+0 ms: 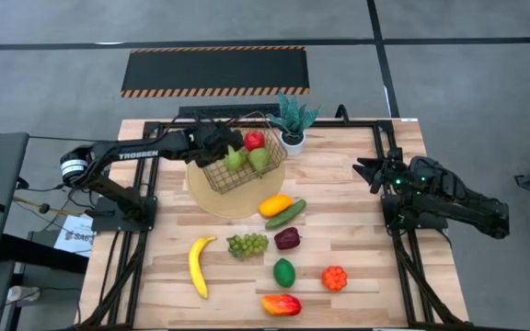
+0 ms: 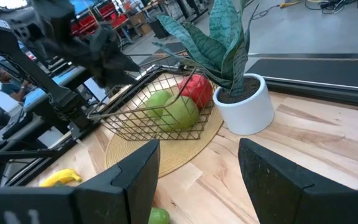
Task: Build produce basket
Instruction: Put the orange mango into the wire basket
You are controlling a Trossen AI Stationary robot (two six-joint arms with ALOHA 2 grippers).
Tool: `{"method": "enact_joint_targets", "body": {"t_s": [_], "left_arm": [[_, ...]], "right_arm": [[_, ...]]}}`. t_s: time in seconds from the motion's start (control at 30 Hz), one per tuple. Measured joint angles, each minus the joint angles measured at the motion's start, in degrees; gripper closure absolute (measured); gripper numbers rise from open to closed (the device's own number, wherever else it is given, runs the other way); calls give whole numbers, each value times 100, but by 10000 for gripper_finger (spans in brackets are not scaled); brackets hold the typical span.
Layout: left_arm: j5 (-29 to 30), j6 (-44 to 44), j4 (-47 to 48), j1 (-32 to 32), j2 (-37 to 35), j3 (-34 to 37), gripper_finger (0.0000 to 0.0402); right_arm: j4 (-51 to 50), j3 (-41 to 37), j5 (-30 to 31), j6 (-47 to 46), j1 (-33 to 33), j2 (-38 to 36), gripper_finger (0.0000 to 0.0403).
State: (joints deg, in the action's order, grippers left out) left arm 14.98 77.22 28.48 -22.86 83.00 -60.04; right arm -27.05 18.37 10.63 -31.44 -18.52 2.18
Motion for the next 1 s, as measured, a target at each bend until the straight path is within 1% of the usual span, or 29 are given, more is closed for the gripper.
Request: {"method": "enact_joint_targets", "body": {"t_s": [0.13, 0.27, 0.43, 0.5, 0.63, 0.7, 0.8, 0.93, 1.0], "left_arm": [[-471, -985, 164, 140, 0, -510, 79], [-633, -1544, 573, 384, -7, -1053, 81], [-1102, -3015, 567, 977, -11, -1539, 88], [-1038, -3217, 499, 1316, -13, -1558, 88], [-448, -3243, 586, 2002, 53, -1558, 89], [-372, -3262, 676, 2305, 113, -1549, 89], [-373, -3434, 495, 2775, 281, -1551, 89], [-222, -4304, 102, 3346, 545, -1558, 89], [-128, -4696, -369, 3599, 760, -1558, 89]], "right_arm": [[0, 0, 0, 0, 0, -1, 163], [0, 0, 0, 0, 0, -1, 163], [-3, 0, 0, 0, 0, -1, 163], [-27, 0, 0, 0, 0, -1, 163], [-108, 0, -4, -2, 2, -1, 163], [-151, 0, -8, -2, 5, 1, 163], [-184, 0, -20, -2, 9, 1, 163], [-208, 0, -27, -2, 12, 1, 163], [-268, 0, -34, -4, 24, 5, 163]]}}
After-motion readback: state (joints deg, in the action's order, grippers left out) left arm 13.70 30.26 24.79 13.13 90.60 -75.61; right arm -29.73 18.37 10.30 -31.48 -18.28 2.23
